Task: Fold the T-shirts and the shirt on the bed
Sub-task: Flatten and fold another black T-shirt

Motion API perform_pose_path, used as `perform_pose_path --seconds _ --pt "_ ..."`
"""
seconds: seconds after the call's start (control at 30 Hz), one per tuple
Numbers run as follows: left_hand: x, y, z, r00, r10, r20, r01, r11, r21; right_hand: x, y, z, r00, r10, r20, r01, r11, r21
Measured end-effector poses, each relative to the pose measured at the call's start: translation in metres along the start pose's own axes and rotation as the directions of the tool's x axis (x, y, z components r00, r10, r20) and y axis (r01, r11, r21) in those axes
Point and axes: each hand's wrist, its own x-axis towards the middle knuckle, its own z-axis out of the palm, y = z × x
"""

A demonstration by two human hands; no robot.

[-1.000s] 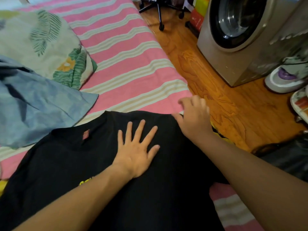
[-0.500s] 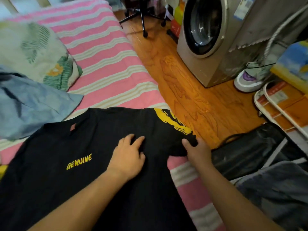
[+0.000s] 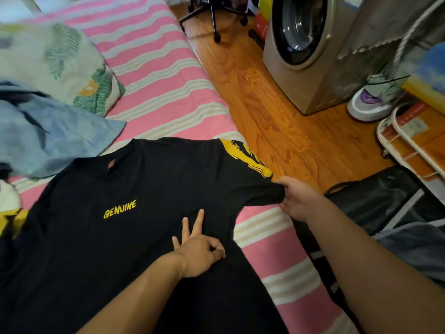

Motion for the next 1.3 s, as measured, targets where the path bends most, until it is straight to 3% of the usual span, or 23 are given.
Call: perform_pose_path --seconds 0.07,0.13,0.23,0.27,0.33,0.37,0.43,0.53,0.67,0.8,0.9,1.0,1.13,1.23,1.3 --pt "-0.002 -0.002 -0.001 1.000 -0.016 0.016 0.016 0.999 0.046 -0.005 -0.001 0.001 0.999 -0.035 0.039 0.036 0.999 -0.023" --pt "-0.004 0.000 0.003 0.999 -0.034 -0.014 0.035 0.996 0.084 -0.007 0.000 0.002 0.993 -0.111 -0.031 0.108 0.991 -0.085" --pt "-0.006 0.016 0.015 0.975 -0.058 -0.216 0.091 0.985 0.146 -0.004 0.013 -0.004 0.981 -0.130 -0.140 0.101 0.975 -0.200" --pt "-0.008 0.024 0.018 0.938 -0.035 -0.343 0.093 0.984 0.153 -0.004 0.018 -0.006 0.985 -0.105 -0.134 0.074 0.972 -0.224" --pt "-0.006 0.040 0.022 0.805 0.090 -0.587 0.040 0.978 0.204 -0.002 0.026 -0.008 0.990 -0.094 -0.105 0.062 0.958 -0.279" --pt "-0.003 0.047 0.024 0.757 0.153 -0.636 -0.005 0.973 0.229 -0.004 0.028 -0.008 0.990 -0.119 -0.080 0.088 0.944 -0.318" --pt "0.009 0.056 0.025 0.765 0.180 -0.618 -0.059 0.976 0.211 -0.011 0.027 -0.007 0.980 -0.194 -0.051 0.158 0.904 -0.396" --pt "0.025 0.058 0.026 0.816 0.114 -0.566 -0.018 0.985 0.174 -0.015 0.026 -0.009 0.934 -0.350 -0.073 0.280 0.842 -0.461" --pt "0.022 0.055 0.022 0.816 0.192 -0.545 -0.078 0.971 0.225 -0.008 0.020 -0.027 0.885 -0.460 -0.072 0.376 0.797 -0.473" --pt "0.008 0.051 0.013 0.825 0.274 -0.495 -0.069 0.917 0.393 0.004 0.022 -0.035 0.961 -0.275 0.015 0.243 0.819 -0.520" --pt "0.016 0.044 0.013 0.900 0.225 -0.372 -0.022 0.878 0.477 0.006 0.020 -0.028 0.994 -0.101 0.037 0.107 0.889 -0.445" --pt "0.024 0.039 0.008 0.963 0.143 -0.227 -0.067 0.948 0.312 0.003 0.012 -0.017 0.998 -0.026 -0.054 0.004 0.929 -0.370" --pt "0.023 0.027 -0.004 0.989 0.081 -0.124 -0.096 0.988 -0.117 0.003 0.007 0.001 0.994 -0.055 -0.094 0.009 0.899 -0.437" --pt "-0.005 0.007 -0.003 0.992 0.084 -0.091 -0.119 0.847 -0.518 -0.005 0.001 0.010 0.986 -0.114 -0.117 0.051 0.895 -0.442" --pt "-0.036 -0.014 -0.002 0.990 0.028 -0.138 -0.117 0.708 -0.696 -0.019 -0.010 0.019 0.990 -0.096 -0.101 0.067 0.962 -0.264"
